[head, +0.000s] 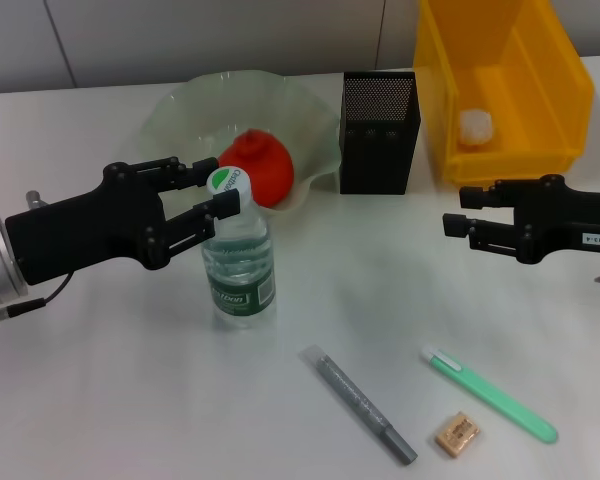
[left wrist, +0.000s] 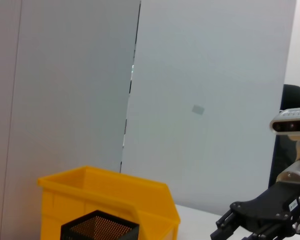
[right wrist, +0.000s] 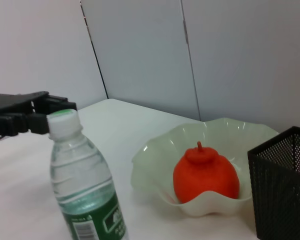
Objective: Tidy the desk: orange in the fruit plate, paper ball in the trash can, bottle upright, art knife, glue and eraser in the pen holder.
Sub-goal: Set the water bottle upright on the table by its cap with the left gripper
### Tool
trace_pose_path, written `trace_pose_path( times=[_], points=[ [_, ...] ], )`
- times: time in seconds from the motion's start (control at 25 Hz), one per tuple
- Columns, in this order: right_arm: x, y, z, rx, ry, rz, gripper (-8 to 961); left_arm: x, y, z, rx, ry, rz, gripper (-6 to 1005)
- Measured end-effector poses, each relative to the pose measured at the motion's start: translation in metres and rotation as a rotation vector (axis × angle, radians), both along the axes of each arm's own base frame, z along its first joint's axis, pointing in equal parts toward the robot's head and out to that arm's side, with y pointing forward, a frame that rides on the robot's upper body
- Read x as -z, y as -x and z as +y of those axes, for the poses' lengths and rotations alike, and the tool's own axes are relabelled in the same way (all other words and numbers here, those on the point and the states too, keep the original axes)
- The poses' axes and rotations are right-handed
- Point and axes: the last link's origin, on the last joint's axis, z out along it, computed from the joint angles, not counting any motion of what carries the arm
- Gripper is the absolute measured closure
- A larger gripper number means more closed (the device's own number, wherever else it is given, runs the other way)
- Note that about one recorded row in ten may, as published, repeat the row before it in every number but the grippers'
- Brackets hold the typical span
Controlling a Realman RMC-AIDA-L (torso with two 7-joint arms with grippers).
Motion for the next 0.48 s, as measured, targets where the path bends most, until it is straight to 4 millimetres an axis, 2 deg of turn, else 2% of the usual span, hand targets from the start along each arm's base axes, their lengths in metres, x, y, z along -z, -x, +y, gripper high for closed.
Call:
trace_pose_path(
  times=[0.48],
  points=[
    [-0.0011, -0.0039, -0.0004, 0.013, -0.006, 0.001, 476, 0.0015, 0.0035, -0.0062, 0.006, -0.009, -0.009, 577]
  ],
)
